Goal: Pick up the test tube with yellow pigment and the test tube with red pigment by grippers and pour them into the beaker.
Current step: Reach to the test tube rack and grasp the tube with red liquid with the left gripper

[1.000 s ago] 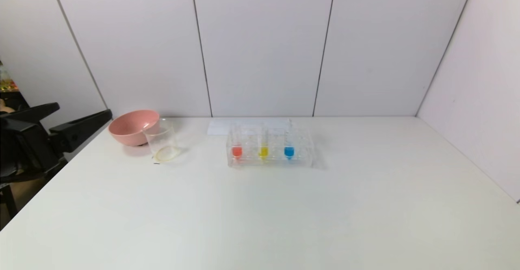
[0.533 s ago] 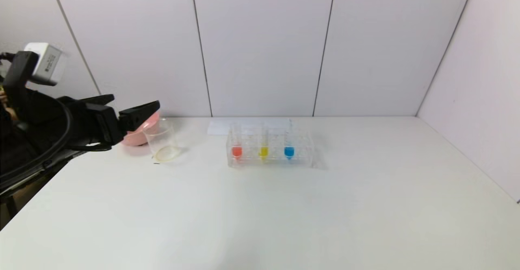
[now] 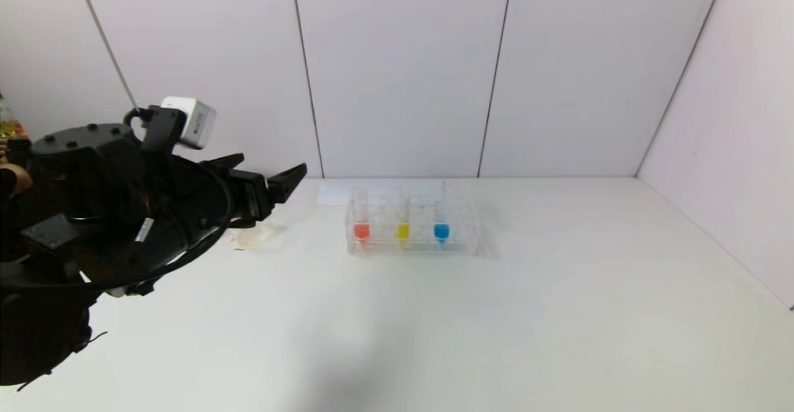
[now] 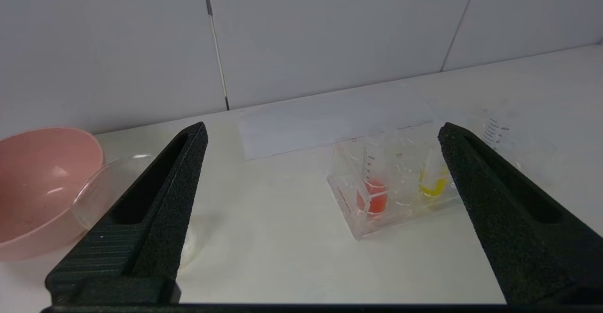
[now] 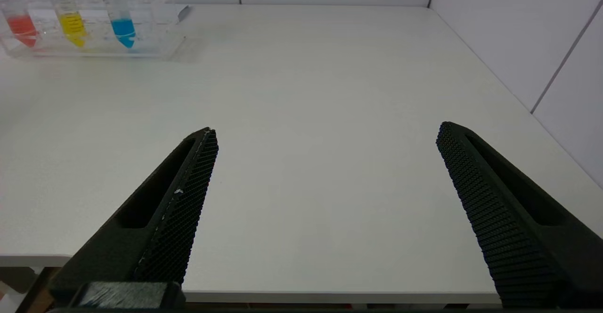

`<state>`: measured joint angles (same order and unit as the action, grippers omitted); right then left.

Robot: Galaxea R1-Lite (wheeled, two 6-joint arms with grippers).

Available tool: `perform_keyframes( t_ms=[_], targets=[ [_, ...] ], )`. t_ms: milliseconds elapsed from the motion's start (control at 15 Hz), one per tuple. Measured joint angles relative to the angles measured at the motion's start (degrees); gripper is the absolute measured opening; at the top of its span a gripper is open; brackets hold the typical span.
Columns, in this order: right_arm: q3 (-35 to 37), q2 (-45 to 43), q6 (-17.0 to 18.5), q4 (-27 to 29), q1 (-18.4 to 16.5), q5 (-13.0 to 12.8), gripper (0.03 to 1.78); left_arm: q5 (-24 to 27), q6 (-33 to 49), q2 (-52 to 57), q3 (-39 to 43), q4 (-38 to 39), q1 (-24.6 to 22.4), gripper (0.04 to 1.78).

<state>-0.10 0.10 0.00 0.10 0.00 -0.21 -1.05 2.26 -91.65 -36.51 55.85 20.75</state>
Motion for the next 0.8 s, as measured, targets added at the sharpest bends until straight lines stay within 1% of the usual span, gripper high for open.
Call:
perform_keyframes(
  t_ms=[333, 467, 667, 800],
  targets=[
    [0.0, 0.0, 0.0, 0.0, 0.0, 0.0, 1.7, -2.17, 1.02, -6.73, -0.09, 3.61, 4.16, 1.72],
    [0.0, 0.0, 0.0, 0.0, 0.0, 0.0, 1.7, -2.85, 1.22, -10.17, -0.3, 7.72, 5.49, 1.72],
    [0.0, 0.0, 0.0, 0.0, 0.0, 0.0, 1.7, -4.46, 1.29, -16.29, -0.23, 17.55, 6.56, 1.72],
    [0.0, 0.0, 0.0, 0.0, 0.0, 0.02, 1.7, -4.85, 1.32, -19.59, -0.12, 20.5, 6.79, 1.72]
  ],
)
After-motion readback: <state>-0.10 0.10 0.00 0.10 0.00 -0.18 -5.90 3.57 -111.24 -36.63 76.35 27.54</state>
